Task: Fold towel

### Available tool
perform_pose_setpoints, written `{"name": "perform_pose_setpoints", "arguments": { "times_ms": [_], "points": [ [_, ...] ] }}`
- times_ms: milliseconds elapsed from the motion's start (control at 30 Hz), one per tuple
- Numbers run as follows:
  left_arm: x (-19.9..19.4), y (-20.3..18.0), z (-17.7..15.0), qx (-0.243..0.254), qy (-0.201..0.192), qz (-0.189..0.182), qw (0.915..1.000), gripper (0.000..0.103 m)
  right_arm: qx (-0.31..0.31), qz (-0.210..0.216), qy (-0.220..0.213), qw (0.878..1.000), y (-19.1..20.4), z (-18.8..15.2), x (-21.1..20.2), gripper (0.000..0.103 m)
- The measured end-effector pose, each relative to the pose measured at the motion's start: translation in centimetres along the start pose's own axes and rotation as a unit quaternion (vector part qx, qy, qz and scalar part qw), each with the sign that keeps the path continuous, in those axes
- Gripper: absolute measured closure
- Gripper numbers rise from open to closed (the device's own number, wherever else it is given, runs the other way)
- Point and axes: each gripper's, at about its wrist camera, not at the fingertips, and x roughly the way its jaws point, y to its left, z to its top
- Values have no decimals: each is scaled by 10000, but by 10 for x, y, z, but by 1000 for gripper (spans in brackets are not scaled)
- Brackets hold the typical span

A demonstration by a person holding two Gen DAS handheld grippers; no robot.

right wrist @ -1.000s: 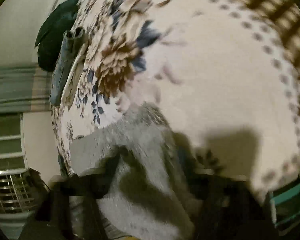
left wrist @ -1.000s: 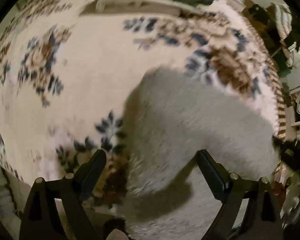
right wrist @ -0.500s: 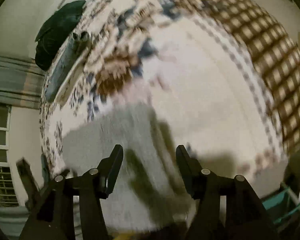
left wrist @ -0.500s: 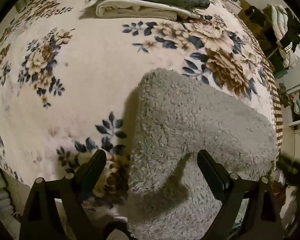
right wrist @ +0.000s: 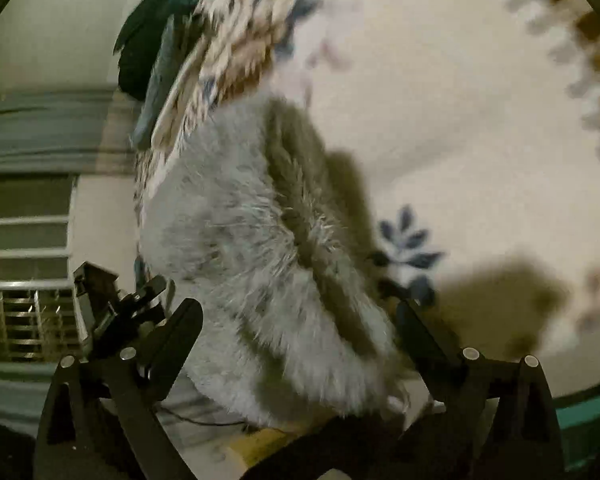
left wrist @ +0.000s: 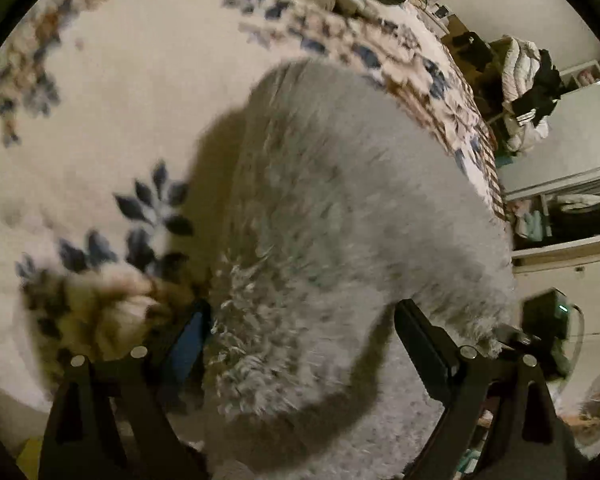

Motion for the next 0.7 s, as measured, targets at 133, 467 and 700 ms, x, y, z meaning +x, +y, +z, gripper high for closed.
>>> {"name": "perform_pose_setpoints", "arguments": {
  "times_ms": [133,467,700],
  "points": [
    [14,13,-4,-179,69,-425,9989,10,-273,204,692,9970,-6,12,49,3],
    [-18,-9,-6,-28,-349,-830,9959,70,-227,597,455,9969,4,10,35,52],
    [-63,-27,10,-205,-502,-1034,9932,72,-277,653,174,9973,41,1,1,60]
  ]
}}
